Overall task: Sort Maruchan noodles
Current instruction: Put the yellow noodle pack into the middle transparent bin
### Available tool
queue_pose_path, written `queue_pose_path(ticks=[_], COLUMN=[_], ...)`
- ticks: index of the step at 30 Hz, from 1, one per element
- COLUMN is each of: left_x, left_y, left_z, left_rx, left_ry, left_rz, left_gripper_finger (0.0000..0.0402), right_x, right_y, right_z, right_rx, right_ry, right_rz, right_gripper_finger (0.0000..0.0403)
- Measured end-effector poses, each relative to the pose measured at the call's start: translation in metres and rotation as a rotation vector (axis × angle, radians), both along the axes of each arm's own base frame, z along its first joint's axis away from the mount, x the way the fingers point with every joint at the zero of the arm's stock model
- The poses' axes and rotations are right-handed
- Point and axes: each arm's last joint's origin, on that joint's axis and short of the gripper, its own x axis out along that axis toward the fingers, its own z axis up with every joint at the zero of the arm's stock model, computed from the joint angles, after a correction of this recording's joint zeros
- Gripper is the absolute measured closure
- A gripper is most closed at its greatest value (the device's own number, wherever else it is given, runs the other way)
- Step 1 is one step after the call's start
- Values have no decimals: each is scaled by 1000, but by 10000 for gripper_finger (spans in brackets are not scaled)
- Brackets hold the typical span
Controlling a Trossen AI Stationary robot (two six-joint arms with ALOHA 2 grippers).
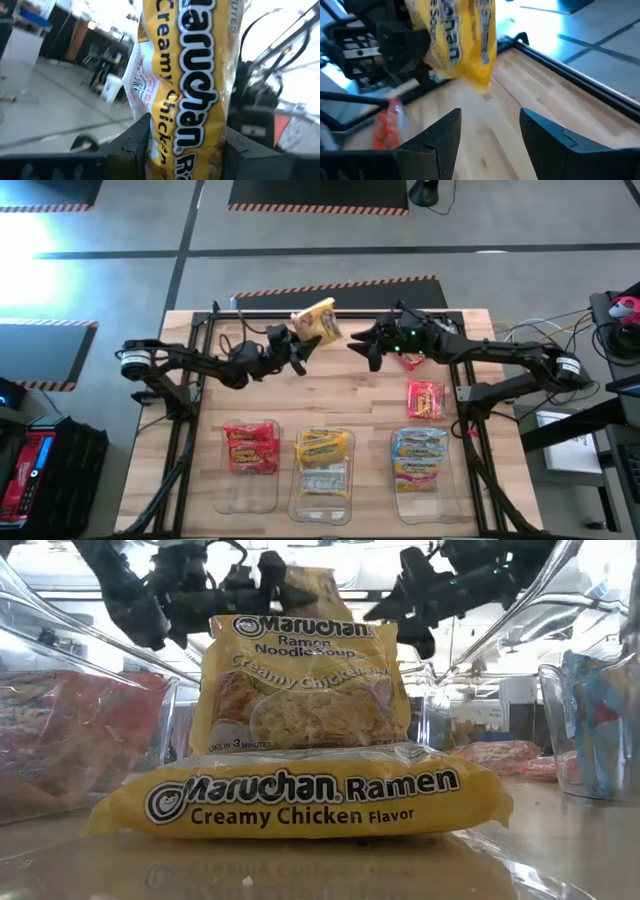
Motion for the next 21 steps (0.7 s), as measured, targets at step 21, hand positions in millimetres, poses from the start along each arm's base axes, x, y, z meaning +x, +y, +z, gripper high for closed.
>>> queue_pose_path(ticks=[21], left_x=[14], left_y=[-23], left_z=[34], left_rx=[10], left_ry=[-189], left_rz=[-93], left_gripper_finger=[278], right_x=[7], right_y=[5], right_z=[35], right_rx=[-58], right_ry=[-330], right_rz=[195], right_gripper_finger=[213])
